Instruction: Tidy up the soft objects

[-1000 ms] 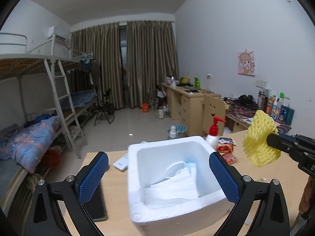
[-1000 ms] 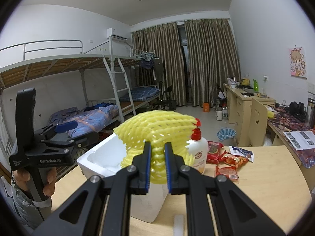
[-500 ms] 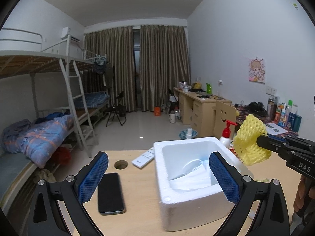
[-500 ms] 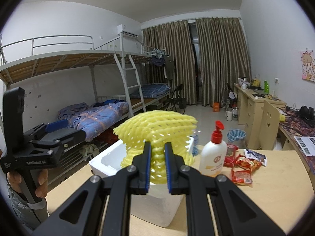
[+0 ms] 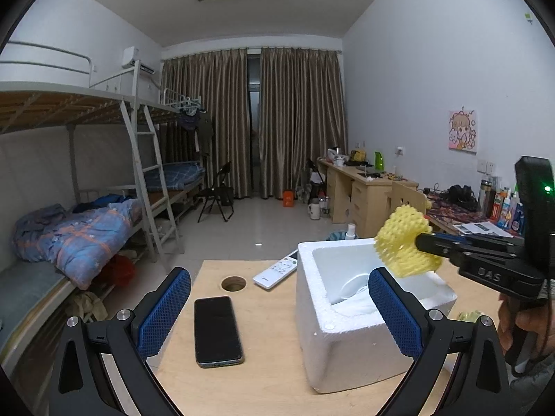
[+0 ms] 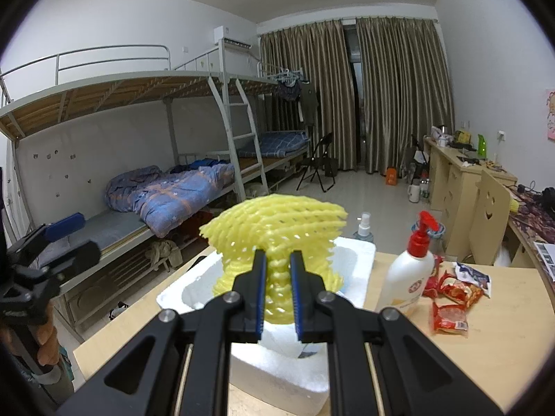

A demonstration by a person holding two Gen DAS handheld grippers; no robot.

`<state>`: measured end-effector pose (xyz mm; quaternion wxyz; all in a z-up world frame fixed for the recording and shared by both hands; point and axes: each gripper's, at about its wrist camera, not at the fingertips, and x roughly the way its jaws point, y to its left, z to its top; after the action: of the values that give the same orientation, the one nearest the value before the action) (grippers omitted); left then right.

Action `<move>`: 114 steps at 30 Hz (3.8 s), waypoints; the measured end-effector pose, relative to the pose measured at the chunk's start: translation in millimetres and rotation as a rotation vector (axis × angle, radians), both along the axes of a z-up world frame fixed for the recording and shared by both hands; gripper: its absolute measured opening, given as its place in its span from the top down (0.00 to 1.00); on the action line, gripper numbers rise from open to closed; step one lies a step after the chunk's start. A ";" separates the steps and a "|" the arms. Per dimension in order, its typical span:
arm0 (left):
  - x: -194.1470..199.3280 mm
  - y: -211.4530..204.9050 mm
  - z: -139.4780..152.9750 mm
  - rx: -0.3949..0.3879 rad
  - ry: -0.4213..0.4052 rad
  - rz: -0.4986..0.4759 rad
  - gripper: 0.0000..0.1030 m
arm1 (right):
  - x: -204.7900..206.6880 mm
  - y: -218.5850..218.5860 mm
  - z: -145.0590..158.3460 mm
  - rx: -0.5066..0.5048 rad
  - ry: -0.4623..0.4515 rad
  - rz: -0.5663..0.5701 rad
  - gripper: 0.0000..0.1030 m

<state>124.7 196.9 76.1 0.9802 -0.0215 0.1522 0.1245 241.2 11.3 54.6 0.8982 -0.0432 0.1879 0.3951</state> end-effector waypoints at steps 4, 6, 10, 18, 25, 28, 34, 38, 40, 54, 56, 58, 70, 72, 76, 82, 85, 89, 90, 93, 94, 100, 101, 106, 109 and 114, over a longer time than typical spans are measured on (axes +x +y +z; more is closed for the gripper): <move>-2.5 4.1 -1.7 -0.006 -0.003 0.002 0.01 | 7.1 7.0 -4.4 -0.012 0.020 0.003 0.84; -3.0 6.6 -2.9 -0.010 -0.003 0.003 0.01 | 9.2 9.4 -5.5 -0.012 0.029 0.003 0.84; 3.2 8.4 -4.0 -0.017 0.005 0.003 0.01 | 13.4 13.1 -7.2 -0.013 0.047 0.008 0.83; 2.4 14.5 -6.1 -0.020 0.005 -0.003 0.01 | 11.6 17.0 -6.3 -0.016 0.053 0.007 0.57; -0.2 15.4 -7.6 -0.021 0.007 -0.006 0.01 | 7.9 9.9 -2.1 0.010 0.050 0.003 0.43; -0.7 13.6 -7.4 -0.028 0.002 -0.013 0.01 | 4.5 3.4 0.7 0.024 0.045 -0.002 0.39; -8.2 6.6 -6.3 -0.040 -0.011 -0.040 0.01 | -8.9 -26.8 10.7 0.105 0.016 -0.055 0.06; -13.8 -4.2 -3.7 -0.034 -0.018 -0.062 0.01 | -21.9 -41.0 18.7 0.120 -0.007 -0.094 0.00; -15.9 -11.3 -1.5 -0.037 -0.022 -0.081 0.01 | -32.9 -50.0 22.2 0.126 -0.026 -0.116 0.00; -57.9 -65.1 10.6 -0.019 -0.056 -0.161 0.01 | -91.5 -101.1 29.6 0.119 -0.124 -0.192 0.00; -67.2 -71.3 11.5 -0.020 -0.062 -0.175 0.01 | -100.9 -109.4 27.5 0.124 -0.135 -0.200 0.00; -75.5 -77.2 11.7 -0.017 -0.068 -0.184 0.01 | -109.9 -116.7 26.5 0.130 -0.142 -0.209 0.00; -113.5 -97.2 -2.4 -0.064 -0.085 -0.241 0.00 | -153.0 -139.9 8.4 0.131 -0.164 -0.268 0.00; -117.5 -98.3 -5.5 -0.075 -0.088 -0.254 0.00 | -159.2 -144.3 4.8 0.132 -0.166 -0.274 0.00; -118.9 -106.5 -13.0 -0.080 -0.077 -0.273 0.00 | -167.6 -149.9 -3.8 0.121 -0.165 -0.295 0.00; -113.8 -121.0 -24.8 -0.101 -0.061 -0.330 0.00 | -173.9 -167.1 -19.0 0.119 -0.153 -0.344 0.00; -108.6 -130.1 -29.9 -0.112 -0.058 -0.362 0.00 | -175.2 -177.3 -23.7 0.128 -0.143 -0.363 0.00; -99.8 -142.5 -36.2 -0.131 -0.044 -0.408 0.00 | -173.0 -186.6 -29.5 0.109 -0.140 -0.398 0.00; -97.2 -145.9 -37.0 -0.131 -0.039 -0.414 0.00 | -171.4 -189.0 -31.4 0.107 -0.133 -0.408 0.00; -89.3 -157.2 -38.9 -0.129 -0.029 -0.436 0.00 | -167.2 -196.3 -35.9 0.112 -0.117 -0.427 0.00; -87.5 -160.5 -39.3 -0.128 -0.030 -0.445 0.00 | -166.1 -199.0 -37.2 0.115 -0.113 -0.431 0.00; -69.7 -185.6 -44.9 -0.108 -0.015 -0.517 0.00 | -150.5 -207.6 -48.5 0.074 -0.082 -0.480 0.00; -66.2 -189.0 -46.8 -0.113 -0.011 -0.526 0.00 | -149.3 -208.9 -50.3 0.070 -0.078 -0.485 0.00; -37.9 -199.0 -58.5 -0.143 0.048 -0.555 0.00 | -136.4 -220.2 -58.3 0.068 -0.046 -0.507 0.00; -22.1 -202.8 -66.5 -0.155 0.084 -0.569 0.00 | -124.9 -226.0 -63.2 0.063 -0.024 -0.524 0.00; 4.5 -208.9 -80.3 -0.135 0.152 -0.564 0.00 | -105.3 -229.4 -69.6 0.052 0.007 -0.533 0.00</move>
<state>129.2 -12.0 -4.2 0.9584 -0.0342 0.2328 -0.1617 135.9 -218.1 -15.0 0.9706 0.0324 0.1857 0.1496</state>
